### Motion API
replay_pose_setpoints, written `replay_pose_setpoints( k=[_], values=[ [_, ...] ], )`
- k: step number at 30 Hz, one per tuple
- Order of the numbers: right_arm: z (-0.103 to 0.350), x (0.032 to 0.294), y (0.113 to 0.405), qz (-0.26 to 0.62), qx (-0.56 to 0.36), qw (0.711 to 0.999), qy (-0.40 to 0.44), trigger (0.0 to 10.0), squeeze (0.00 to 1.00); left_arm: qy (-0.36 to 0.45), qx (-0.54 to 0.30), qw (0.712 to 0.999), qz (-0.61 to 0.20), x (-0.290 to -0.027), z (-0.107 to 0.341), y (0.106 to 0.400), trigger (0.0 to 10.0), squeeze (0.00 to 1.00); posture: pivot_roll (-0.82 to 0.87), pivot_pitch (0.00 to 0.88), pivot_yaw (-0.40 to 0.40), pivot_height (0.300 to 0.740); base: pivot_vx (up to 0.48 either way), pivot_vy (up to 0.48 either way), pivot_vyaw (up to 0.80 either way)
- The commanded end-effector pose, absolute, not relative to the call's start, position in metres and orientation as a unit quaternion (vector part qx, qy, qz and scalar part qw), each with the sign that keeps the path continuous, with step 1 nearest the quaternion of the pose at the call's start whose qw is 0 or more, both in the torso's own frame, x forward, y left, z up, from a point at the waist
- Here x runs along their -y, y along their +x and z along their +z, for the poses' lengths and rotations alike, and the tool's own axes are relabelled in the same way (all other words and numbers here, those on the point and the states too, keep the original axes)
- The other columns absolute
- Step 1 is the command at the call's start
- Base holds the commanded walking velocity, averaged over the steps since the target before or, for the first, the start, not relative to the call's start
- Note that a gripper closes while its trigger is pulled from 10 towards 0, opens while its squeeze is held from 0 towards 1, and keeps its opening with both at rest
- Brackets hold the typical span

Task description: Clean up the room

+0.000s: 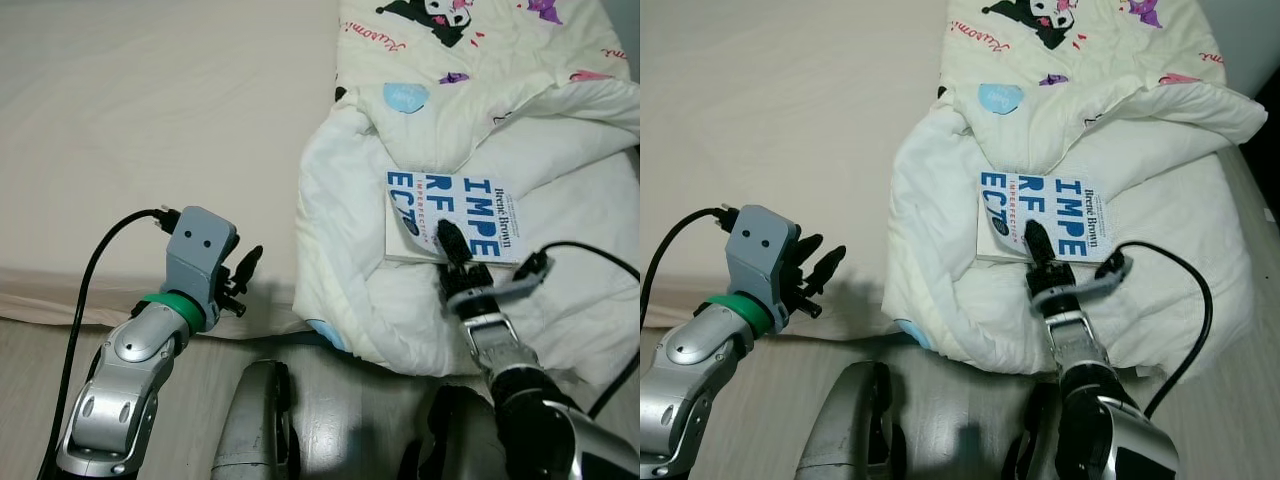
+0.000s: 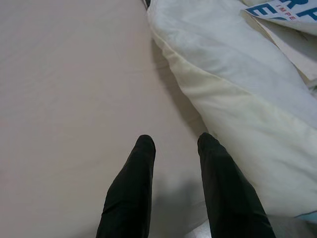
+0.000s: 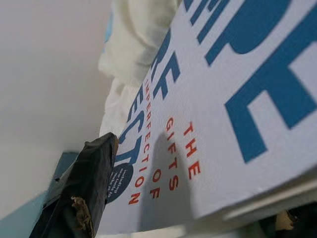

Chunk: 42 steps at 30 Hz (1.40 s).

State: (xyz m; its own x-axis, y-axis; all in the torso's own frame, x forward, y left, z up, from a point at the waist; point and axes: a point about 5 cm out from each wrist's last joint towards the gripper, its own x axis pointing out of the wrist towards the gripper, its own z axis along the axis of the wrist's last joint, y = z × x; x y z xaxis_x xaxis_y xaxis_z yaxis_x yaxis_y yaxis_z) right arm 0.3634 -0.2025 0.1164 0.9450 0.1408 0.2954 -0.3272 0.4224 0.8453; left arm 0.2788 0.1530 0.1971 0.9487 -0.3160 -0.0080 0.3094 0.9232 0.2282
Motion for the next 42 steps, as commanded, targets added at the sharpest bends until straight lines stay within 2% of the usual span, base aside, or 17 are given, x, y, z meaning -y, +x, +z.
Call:
replay_pose_setpoints(
  k=[1,10,12,28,30,31,33,34,35,36,42],
  values=[
    [0.112,0.198,0.361,0.147,0.089,0.84,0.515,0.0,1.0,0.113,0.0,0.98,-0.161,-0.154,0.192,0.276,10.0,0.0,0.37,0.285,0.146,0.575,0.0,0.0,0.0],
    [0.108,0.204,0.351,0.159,0.141,0.821,0.53,0.0,1.0,0.102,-0.003,0.981,-0.165,-0.145,0.188,0.282,10.0,0.0,0.32,0.27,0.131,0.575,0.0,0.0,0.0],
    [0.106,0.213,0.346,0.141,0.159,0.818,0.534,0.0,1.0,0.093,-0.001,0.981,-0.168,-0.139,0.186,0.286,10.0,0.0,0.28,0.257,0.114,0.575,0.0,0.0,0.0],
    [0.113,0.234,0.347,0.116,0.174,0.821,0.532,0.0,1.0,0.071,0.005,0.984,-0.161,-0.131,0.183,0.296,10.0,0.0,0.23,0.229,0.081,0.575,0.0,0.0,0.0],
    [0.112,0.232,0.348,0.115,0.158,0.83,0.522,0.0,1.0,0.068,0.007,0.985,-0.16,-0.13,0.183,0.297,10.0,0.0,0.23,0.229,0.081,0.575,0.0,0.0,0.0],
    [0.111,0.232,0.349,0.106,0.146,0.835,0.52,4.2,0.05,0.067,0.008,0.985,-0.159,-0.129,0.183,0.298,10.0,0.0,0.23,0.228,0.078,0.575,0.0,0.0,0.0],
    [0.109,0.233,0.349,0.095,0.133,0.84,0.518,4.2,0.05,0.067,0.008,0.985,-0.159,-0.129,0.183,0.298,10.0,0.0,0.23,0.228,0.078,0.575,0.0,0.0,0.0],
    [0.109,0.233,0.35,0.089,0.131,0.84,0.519,4.5,0.0,0.067,0.008,0.985,-0.159,-0.128,0.183,0.298,10.0,0.0,0.23,0.226,0.079,0.575,0.0,0.0,0.0],
    [0.109,0.234,0.35,0.086,0.133,0.838,0.522,1.9,0.0,0.066,0.009,0.985,-0.159,-0.128,0.183,0.299,10.0,0.0,0.23,0.226,0.079,0.575,0.0,0.0,0.0],
    [0.11,0.234,0.35,0.089,0.138,0.835,0.525,0.0,0.0,0.066,0.009,0.985,-0.159,-0.128,0.183,0.299,10.0,0.0,0.23,0.226,0.079,0.575,0.0,0.0,0.0],
    [0.113,0.234,0.351,0.098,0.145,0.83,0.529,0.0,0.0,0.067,0.01,0.985,-0.157,-0.129,0.183,0.299,10.0,0.0,0.23,0.225,0.08,0.575,0.0,0.0,0.0]
  ],
)
